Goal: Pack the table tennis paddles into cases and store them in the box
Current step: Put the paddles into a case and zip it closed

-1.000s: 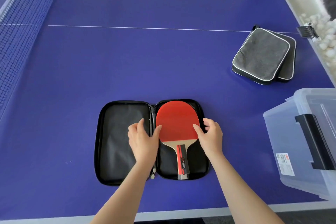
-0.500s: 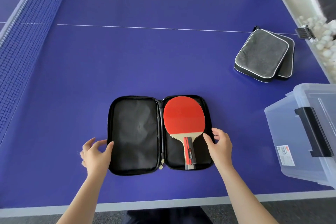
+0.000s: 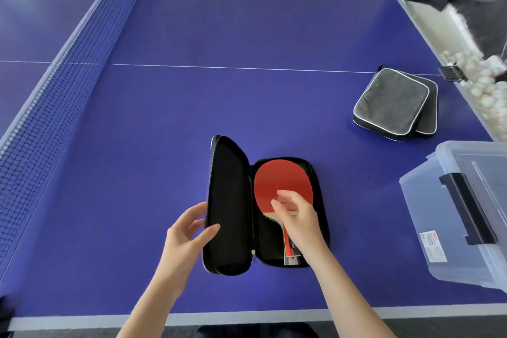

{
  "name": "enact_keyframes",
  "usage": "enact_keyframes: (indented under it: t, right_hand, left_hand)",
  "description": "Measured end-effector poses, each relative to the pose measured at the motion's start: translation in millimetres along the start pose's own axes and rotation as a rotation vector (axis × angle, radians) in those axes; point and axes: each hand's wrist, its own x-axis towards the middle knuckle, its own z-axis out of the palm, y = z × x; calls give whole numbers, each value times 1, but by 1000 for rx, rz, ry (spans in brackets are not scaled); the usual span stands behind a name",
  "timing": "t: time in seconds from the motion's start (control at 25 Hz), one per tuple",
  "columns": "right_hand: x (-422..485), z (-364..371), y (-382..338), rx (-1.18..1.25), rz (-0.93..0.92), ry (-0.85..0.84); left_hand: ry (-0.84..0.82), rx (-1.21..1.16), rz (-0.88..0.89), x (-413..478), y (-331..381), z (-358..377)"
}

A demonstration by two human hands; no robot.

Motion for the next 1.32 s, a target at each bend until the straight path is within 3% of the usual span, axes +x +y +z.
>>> enact_keyframes:
  t: [0.16, 0.28, 0.4, 0.6, 0.76, 1.08, 1.32]
  right_hand:
    - [-8, -4, -39, 229, 16, -233]
    - [-2, -13, -40, 178, -35, -147]
    - [7, -28, -25, 73, 16, -15]
    - [32, -64, 14, 9, 150, 160]
    - [50, -76, 55, 11, 284, 145]
    - [72, -73, 95, 77, 403, 71]
    - [80, -83, 106, 141, 445, -9]
  left_hand:
    - [-125, 128, 30, -8, 13, 51]
    - [-227, 167, 87, -7, 10, 77]
    - [-273, 140, 15, -4, 7, 91]
    - [6, 136, -105, 22, -15, 90]
    - [135, 126, -250, 58, -35, 92]
    - [147, 57, -471, 105, -47, 111]
    - [142, 109, -472, 117, -56, 114]
